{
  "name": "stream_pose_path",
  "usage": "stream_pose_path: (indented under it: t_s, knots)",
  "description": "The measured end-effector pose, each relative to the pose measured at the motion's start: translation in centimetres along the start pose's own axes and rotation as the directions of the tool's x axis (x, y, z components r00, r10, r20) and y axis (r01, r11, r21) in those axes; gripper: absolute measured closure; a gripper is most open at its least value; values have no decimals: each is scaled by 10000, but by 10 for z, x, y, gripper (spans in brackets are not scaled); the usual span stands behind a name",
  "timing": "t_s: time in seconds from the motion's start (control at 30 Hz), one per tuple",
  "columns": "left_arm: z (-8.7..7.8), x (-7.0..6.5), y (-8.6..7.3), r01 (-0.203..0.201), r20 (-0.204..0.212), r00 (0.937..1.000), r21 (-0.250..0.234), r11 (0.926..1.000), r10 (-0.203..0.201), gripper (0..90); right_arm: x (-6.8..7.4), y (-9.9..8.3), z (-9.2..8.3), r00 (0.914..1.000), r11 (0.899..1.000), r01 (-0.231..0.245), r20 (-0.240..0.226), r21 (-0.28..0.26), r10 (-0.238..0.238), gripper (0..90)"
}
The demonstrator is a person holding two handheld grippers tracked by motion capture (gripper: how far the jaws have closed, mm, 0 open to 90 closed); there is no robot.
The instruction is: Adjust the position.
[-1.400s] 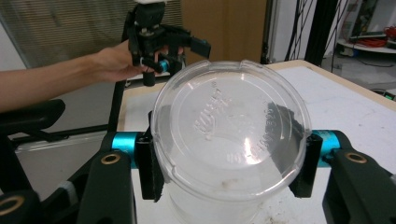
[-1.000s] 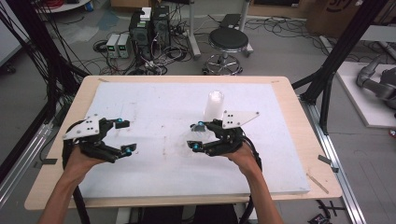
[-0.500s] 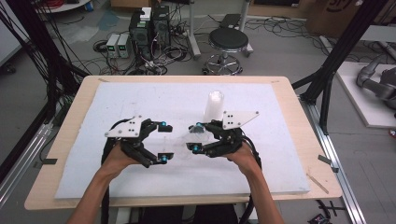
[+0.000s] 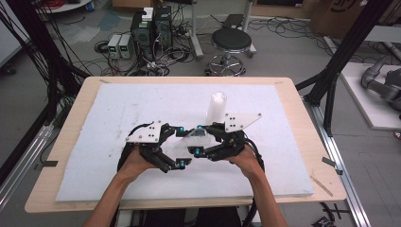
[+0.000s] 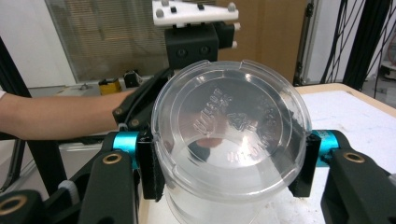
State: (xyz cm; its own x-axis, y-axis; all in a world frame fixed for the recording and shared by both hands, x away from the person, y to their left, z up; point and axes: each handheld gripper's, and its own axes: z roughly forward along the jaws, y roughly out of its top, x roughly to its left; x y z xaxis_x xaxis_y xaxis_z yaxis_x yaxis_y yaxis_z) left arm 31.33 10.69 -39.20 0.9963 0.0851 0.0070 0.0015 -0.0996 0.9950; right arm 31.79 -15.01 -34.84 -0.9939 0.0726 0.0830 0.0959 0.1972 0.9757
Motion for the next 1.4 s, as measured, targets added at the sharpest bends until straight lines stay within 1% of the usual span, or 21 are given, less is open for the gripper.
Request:
stream_pose_path:
  t_s: [0.1, 0.17, 0.3, 0.4, 0.5, 0.83, 0.87, 0.9, 0.93, 0.97, 1.0, 1.03, 1.07, 1.13, 1.17, 1.23, 1.27, 1.3, 1.33, 1.37, 1.4]
  knots:
    - [1, -1, -4, 14, 129, 9999, -86, 10000, -13, 177, 0, 0, -1, 10000, 10000, -13, -36, -73, 13, 440]
    - [1, 0, -6, -47, 155, 9999, -122, 9999, 48, 191, 0, 0, -1, 10000, 10000, -28, -49, -86, 27, 440]
    - [1, 0, -6, -133, 229, 9996, -302, 9995, 140, 219, 0, 0, 1, 9999, 10000, -48, -119, -74, 47, 440]
    - [0, 0, -5, -183, 251, 9995, -337, 9993, 191, 233, 0, 0, 2, 9999, 10000, -14, -167, -53, 13, 441]
    - [0, -1, -6, -304, 285, 9991, -305, 9991, 312, 290, 0, 0, 3, 9998, 10000, -35, -207, -30, 34, 441]
    - [0, -1, -6, -350, 289, 9989, -283, 9990, 358, 336, 0, -1, 4, 9997, 10000, -40, -223, -34, 39, 443]
    - [-1, 0, -6, -373, 290, 9989, -223, 9991, 379, 338, -1, -1, 4, 9998, 10000, -15, -208, -61, 14, 441]
    - [-1, 0, -6, -371, 280, 9989, -210, 9991, 377, 341, 0, -1, 4, 9997, 10000, -61, -227, 18, 61, 436]
    - [-1, -1, -6, -393, 280, 9988, -190, 9990, 398, 343, 0, -1, 4, 9997, 10000, -38, -221, 22, 39, 423]
    - [-1, -1, -6, -392, 275, 9988, -168, 9991, 396, 344, 0, -1, 5, 9998, 10000, -28, -211, 23, 28, 378]
    - [-1, -1, -6, -361, 250, 9990, -174, 9992, 366, 345, 1, -1, 5, 9998, 10000, -63, -202, 34, 64, 303]
    - [-1, -1, -6, -342, 250, 9991, -183, 9992, 346, 346, 1, -1, 7, 10000, 10000, -69, -14, 1, 69, 205]
    - [-1, 0, -6, -335, 242, 9991, -175, 9993, 339, 347, 1, -2, 7, 9998, 9998, -202, 85, 50, 201, 188]
    - [-2, -1, -6, -323, 207, 9993, -109, 9994, 326, 347, 1, -2, 6, 9998, 9999, -162, 118, 30, 161, 185]
    - [-3, -1, -6, -305, 189, 9994, -77, 9995, 307, 347, 1, -2, 6, 9998, 9998, -187, 118, 1, 187, 164]
    - [-6, 0, -6, -321, 129, 9994, 67, 9995, 320, 345, 1, -2, 3, 9996, 9998, -177, 229, -1, 177, 154]
    - [-7, 0, -6, -306, 62, 9995, 111, 9995, 305, 346, 1, -2, 0, 9990, 9997, -165, 417, 153, 158, 154]
    - [-10, 0, -6, -258, 26, 9997, 212, 9994, 257, 346, 1, -2, 0, 9990, 9997, -165, 417, 153, 158, 154]
    - [-13, 1, -5, -168, -3, 9999, 400, 9991, 168, 346, 1, -3, -1, 9990, 9994, -121, 441, 309, 108, 154]
    - [-15, 1, -4, -79, -40, 10000, 731, 9973, 82, 346, 2, -3, -2, 9986, 9988, -43, 527, 497, 17, 154]
    - [-18, 3, -2, 39, -64, 10000, 1259, 9920, -31, 345, 3, -4, -3, 9981, 9973, -3, 613, 736, -43, 154]
